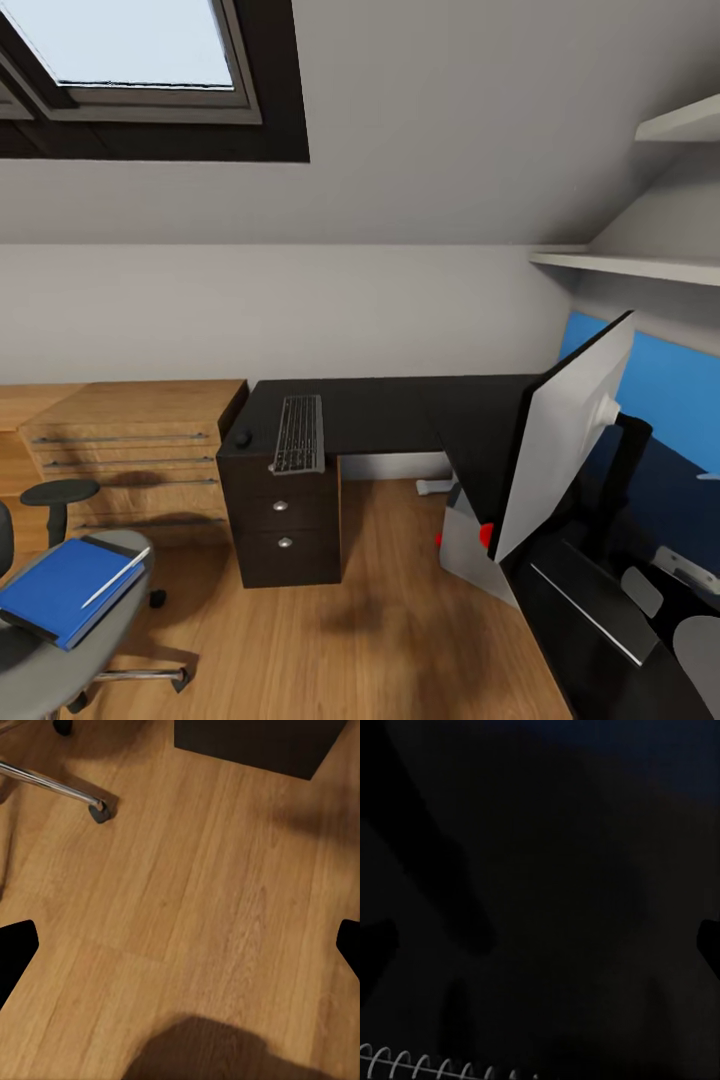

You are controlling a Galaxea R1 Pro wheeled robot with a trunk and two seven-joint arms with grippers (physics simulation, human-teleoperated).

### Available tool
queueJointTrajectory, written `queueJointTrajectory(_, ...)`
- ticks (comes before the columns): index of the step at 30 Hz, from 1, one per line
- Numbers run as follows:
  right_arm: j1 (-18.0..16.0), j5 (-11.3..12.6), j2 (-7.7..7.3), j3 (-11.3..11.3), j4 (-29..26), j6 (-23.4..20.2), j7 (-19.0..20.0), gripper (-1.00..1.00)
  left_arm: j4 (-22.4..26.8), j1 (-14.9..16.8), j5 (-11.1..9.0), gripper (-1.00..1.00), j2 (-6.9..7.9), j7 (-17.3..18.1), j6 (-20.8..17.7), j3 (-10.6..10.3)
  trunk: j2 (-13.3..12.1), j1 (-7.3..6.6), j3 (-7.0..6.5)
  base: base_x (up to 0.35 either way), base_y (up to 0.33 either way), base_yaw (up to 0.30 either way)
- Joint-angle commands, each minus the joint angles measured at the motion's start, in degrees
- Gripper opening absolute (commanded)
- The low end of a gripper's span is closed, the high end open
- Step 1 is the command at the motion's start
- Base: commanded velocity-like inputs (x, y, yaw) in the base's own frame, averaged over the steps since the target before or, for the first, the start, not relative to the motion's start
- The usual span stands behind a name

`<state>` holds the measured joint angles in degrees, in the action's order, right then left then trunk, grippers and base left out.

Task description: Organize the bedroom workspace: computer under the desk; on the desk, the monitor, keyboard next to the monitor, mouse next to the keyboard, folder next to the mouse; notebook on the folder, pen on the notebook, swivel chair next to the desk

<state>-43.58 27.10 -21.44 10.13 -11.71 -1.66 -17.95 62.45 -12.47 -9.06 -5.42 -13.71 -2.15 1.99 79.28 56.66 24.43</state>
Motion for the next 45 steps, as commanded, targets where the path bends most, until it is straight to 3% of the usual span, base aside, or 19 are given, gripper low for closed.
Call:
queueJointTrajectory(1,-0.01,0.30,0.03,-0.16,-0.08,-0.24,-0.29,1.00,0.13,-0.01,-0.43,1.00,-0.03,-0.09,-0.23,0.03,0.45,0.23,0.24,0.000,0.000,0.000)
queueJointTrajectory(19,-0.01,0.12,0.17,-0.45,0.02,-0.36,-0.42,1.00,0.12,-0.01,-0.43,1.00,-0.03,-0.18,-0.23,0.03,7.67,4.18,3.47,0.000,0.000,0.000)
queueJointTrajectory(40,-0.01,0.01,0.21,-0.52,-0.05,-2.67,-0.42,1.00,-0.06,-0.01,-0.41,1.00,0.19,-0.04,-0.23,0.03,7.67,4.18,3.47,0.000,0.000,0.000)
queueJointTrajectory(45,-0.01,-0.02,0.25,-0.55,-0.06,-2.88,-0.36,1.00,-2.11,-0.01,-0.43,1.00,0.47,-0.07,-0.23,0.11,7.67,4.18,3.47,-0.002,0.002,0.000)
